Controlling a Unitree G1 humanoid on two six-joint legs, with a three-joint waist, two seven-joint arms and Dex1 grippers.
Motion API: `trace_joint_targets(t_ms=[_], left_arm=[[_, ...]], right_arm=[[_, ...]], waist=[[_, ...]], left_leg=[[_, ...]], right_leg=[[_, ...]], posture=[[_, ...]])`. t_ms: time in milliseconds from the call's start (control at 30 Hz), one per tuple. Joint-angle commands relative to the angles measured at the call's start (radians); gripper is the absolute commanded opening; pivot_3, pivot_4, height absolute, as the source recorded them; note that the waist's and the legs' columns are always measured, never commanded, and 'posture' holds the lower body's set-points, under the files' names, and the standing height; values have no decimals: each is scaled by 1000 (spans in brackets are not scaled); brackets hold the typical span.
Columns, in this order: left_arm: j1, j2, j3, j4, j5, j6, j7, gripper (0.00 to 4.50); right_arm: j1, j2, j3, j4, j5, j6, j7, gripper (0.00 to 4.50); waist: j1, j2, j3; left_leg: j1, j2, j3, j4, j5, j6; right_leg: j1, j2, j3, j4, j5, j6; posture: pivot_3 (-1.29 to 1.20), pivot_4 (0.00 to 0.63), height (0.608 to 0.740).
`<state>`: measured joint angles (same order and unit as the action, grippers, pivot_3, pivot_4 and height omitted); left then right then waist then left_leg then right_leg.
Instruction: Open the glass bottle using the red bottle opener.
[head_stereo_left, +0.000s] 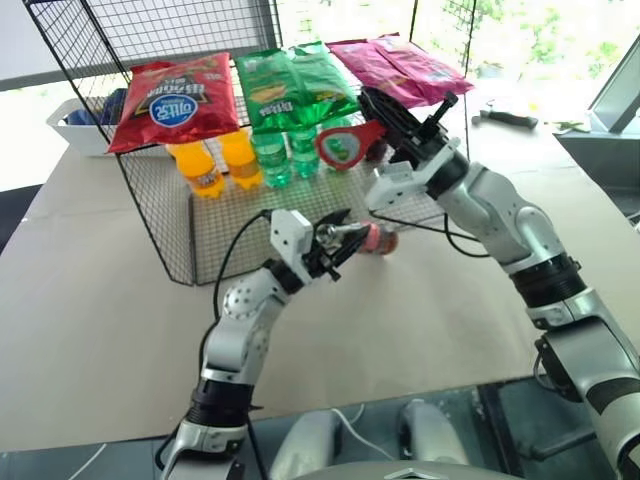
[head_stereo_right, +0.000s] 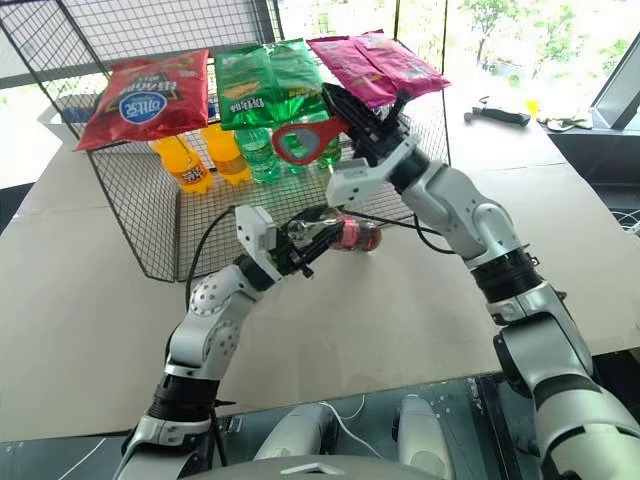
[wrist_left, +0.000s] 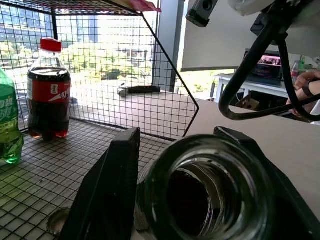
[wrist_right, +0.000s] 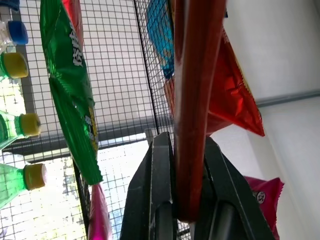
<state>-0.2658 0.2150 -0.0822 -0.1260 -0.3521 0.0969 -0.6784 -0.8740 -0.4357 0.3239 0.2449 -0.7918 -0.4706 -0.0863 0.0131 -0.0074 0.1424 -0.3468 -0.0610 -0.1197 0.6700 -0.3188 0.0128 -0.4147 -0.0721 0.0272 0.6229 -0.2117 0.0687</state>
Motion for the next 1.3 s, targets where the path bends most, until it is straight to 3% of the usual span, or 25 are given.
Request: trace_joint_targets(t_ms=[33, 333, 833, 1300], left_arm=[[-34, -10, -29, -12, -2, 40, 4, 2135], [-134, -37, -21, -41, -28, 96, 16, 2135], [-261, -110, -51, 172, 47, 30, 19, 2135], [-311, -129, -56, 264, 102, -19, 43, 2135]], right_arm=[[-9, -3, -47, -15, 45, 17, -3, 0], [0, -5, -68, -6, 77, 55, -6, 0], [95, -58, -191, -27, 155, 208, 0, 0], [184, -75, -226, -66, 208, 275, 17, 0]], waist=[[-2, 0, 0], [-19, 0, 0], [-27, 0, 1], [-27, 0, 1]], left_leg=[[0, 0, 0, 0, 0, 0], [-2, 0, 0, -2, 0, 0], [-2, 1, 1, -2, 0, 0], [-2, 1, 2, -1, 0, 0]], right_leg=[[0, 0, 0, 0, 0, 0], [-3, 0, 0, -2, 0, 0], [-3, 0, 1, -3, 0, 0], [-3, 1, 1, -2, 0, 0]], posture=[[0, 150, 740], [0, 150, 740], [0, 150, 740], [0, 150, 740]])
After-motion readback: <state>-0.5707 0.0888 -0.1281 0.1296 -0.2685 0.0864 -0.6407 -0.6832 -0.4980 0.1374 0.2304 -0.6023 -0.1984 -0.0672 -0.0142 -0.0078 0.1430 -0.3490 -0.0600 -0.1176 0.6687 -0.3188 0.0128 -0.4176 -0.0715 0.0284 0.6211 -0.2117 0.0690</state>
